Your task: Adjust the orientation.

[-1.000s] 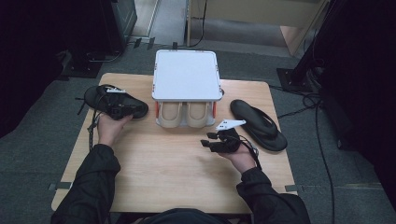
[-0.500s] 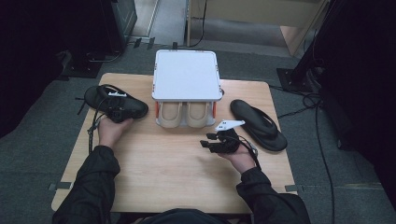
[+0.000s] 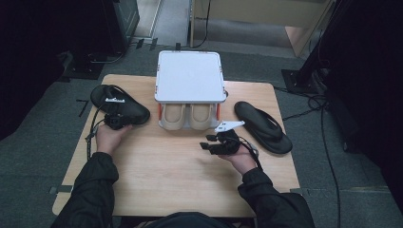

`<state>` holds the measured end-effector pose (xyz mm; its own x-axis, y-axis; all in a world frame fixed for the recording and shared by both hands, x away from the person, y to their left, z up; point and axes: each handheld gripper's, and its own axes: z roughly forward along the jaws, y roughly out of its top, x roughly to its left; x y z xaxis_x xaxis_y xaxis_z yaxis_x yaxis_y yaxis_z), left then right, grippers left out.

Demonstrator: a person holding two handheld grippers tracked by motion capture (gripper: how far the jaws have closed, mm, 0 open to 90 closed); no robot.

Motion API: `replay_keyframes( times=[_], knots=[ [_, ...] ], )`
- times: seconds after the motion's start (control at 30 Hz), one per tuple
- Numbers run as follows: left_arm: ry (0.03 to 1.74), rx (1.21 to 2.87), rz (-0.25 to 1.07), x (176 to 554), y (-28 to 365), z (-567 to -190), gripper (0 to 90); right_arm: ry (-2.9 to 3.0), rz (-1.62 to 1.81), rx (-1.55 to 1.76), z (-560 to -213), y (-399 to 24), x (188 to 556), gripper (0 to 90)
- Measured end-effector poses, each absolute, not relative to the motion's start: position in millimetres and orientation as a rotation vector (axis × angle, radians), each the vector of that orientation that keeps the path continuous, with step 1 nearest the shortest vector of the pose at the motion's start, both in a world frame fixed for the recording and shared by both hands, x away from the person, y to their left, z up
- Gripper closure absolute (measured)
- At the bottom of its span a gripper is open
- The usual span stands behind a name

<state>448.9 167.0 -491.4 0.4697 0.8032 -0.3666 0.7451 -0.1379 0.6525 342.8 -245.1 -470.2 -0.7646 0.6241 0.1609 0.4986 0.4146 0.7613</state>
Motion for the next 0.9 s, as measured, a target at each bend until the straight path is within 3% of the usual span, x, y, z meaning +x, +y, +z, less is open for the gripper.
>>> replay_keyframes(
  times=[0.5, 0.9],
  knots=[
    [1.336, 1.9, 0.08, 417, 191, -489, 78.6, 2.554, 1.303, 0.949, -469, -228, 353, 54.5],
    [1.375, 1.847, 0.109, 424, 209, -478, 72.0, 2.55, 1.279, 0.974, -471, -233, 354, 54.5]
  ],
)
